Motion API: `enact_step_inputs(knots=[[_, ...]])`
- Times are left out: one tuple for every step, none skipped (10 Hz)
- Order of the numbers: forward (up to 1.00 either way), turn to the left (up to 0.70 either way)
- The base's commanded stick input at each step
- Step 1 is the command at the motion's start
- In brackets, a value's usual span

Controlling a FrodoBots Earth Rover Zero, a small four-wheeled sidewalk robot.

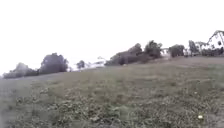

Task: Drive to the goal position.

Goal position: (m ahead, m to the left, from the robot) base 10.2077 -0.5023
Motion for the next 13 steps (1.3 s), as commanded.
enact_step_inputs(knots=[[0.50,-0.50],[0.50,-0.50],[0.50,-0.50],[0.50,-0.12],[0.50,-0.05],[0.50,0.00],[0.50,0.00],[0.50,0.00],[0.50,0.00],[0.50,0.00],[0.50,0.00],[0.50,0.00],[0.50,-0.05]])
